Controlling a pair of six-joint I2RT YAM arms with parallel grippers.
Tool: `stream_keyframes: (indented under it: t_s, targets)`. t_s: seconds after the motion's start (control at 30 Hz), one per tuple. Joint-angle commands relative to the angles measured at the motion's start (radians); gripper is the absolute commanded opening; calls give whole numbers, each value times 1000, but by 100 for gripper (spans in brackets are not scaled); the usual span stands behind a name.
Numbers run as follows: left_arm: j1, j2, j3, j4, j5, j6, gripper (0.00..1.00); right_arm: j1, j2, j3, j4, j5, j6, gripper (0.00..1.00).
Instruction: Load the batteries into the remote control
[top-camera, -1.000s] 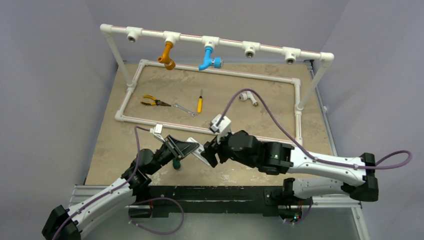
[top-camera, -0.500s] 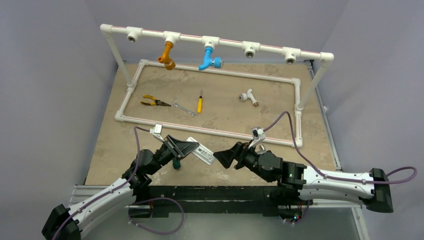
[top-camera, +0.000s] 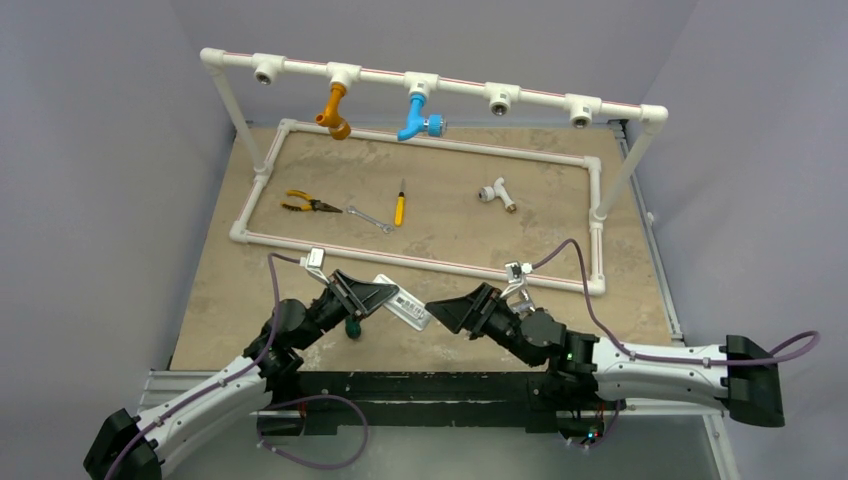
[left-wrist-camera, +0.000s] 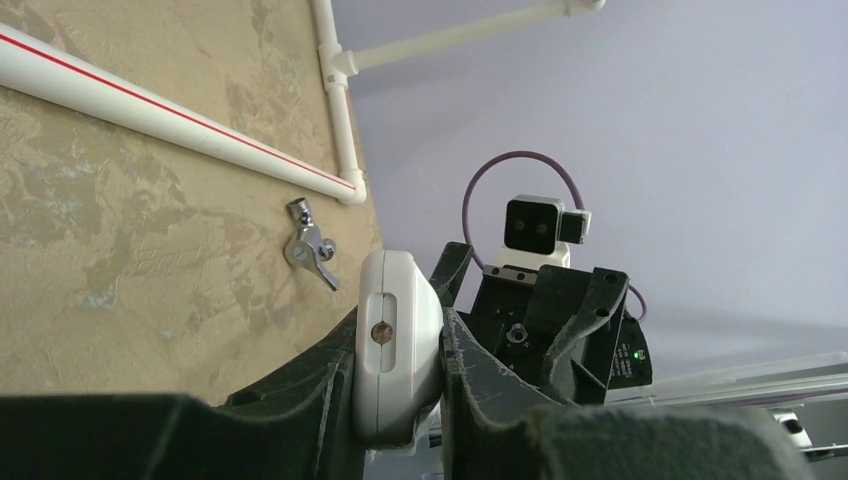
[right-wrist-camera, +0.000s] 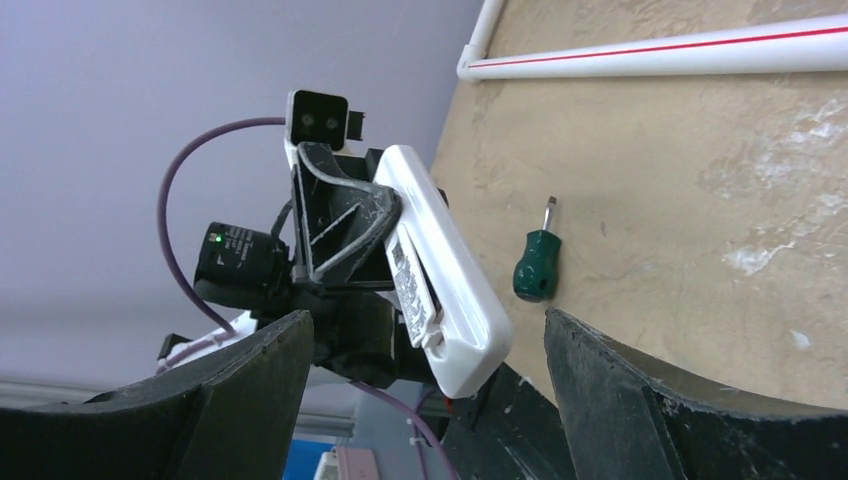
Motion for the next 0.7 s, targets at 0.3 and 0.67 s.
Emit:
stream_keyframes:
  t_s: [0.3,0.67]
  targets:
    - [-3,-1,6,54,13,-8,0,-93,165,7,183,-203,124,73]
    - [-5,-5,5,44,11,-6,0,-106,230,-10,289,-247,143,57]
